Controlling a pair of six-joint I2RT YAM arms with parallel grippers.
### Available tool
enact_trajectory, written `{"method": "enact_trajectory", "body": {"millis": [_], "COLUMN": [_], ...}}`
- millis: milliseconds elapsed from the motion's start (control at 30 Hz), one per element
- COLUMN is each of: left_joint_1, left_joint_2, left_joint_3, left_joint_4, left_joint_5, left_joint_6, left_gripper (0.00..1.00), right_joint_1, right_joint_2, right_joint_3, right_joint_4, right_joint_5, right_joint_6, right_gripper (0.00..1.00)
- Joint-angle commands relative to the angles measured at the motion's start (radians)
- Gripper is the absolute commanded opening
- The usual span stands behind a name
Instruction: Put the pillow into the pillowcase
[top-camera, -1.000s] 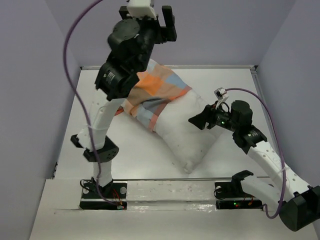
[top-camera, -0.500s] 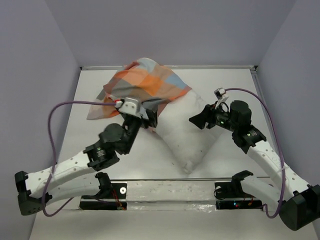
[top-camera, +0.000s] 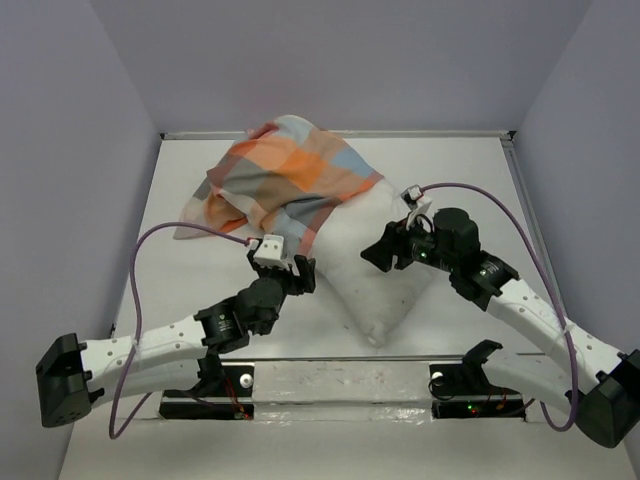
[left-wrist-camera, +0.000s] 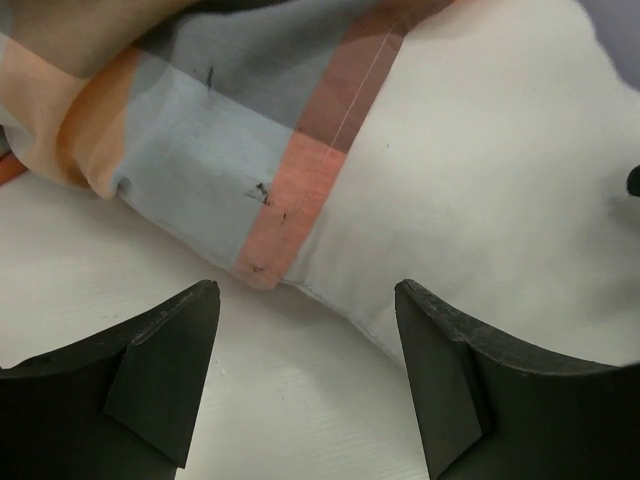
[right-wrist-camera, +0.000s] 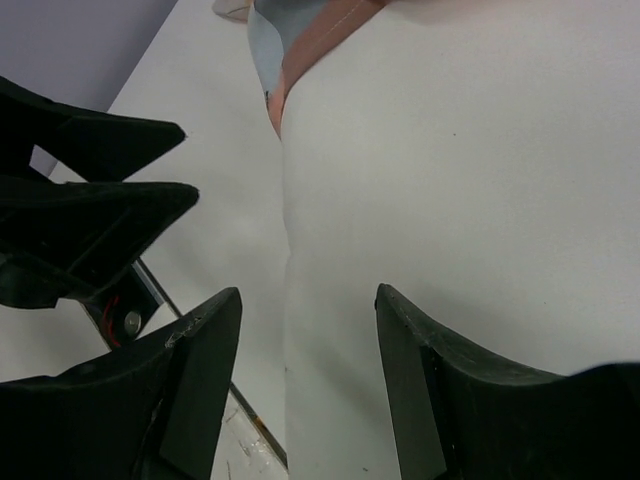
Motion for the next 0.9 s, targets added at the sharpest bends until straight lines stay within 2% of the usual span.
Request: {"method": "enact_trajectory", "body": {"millis": [0,100,233,333,467,600,733,867], "left_joint_1": [0.019,0.077,0.204,0.247,0.252,0.251,0.254,0.274], "left_joint_2": [0.105,0.172,0.221,0.284,0.358,0.346,0.306,0.365], "left_joint_3": [-0.02,-0.015,-0.02,0.001,0.02,-0.009,-0.037,0.017], "left_joint_4": [0.108,0.168,0.249,0.287,0.339,0.373,0.379,0.331], "left_joint_5": [-0.009,0.035,0.129,0.181,0.259,0.333,0.316,0.258], "left_joint_6": [-0.032,0.007,0.048,0.082,0.123,0.134,0.149,0.156], "left_gripper": [0.8,0.8,0.75,0.72,0.71,0.65,0.63,0.61], "right_joint_1": [0.068,0.114,0.148,0.148,0.157,0.157,0.157,0.167], "right_joint_2": [0.047,0.087,0.11,0.118,0.127,0.136,0.149,0.164], "right_joint_3": [0.069,0.102,0.119,0.121,0.121,0.124,0.127,0.135], "right_joint_4": [0.006,-0.011,-0.016,-0.009,-0.002,-0.014,-0.019,-0.014], "right_joint_5": [0.098,0.149,0.166,0.17,0.173,0.204,0.205,0.204], "right_joint_6": [-0.022,-0.035,-0.045,-0.042,-0.041,-0.058,-0.064,-0.061], "right_gripper": [0.64,0.7,0.71,0.71,0.71,0.72,0.72,0.72]}}
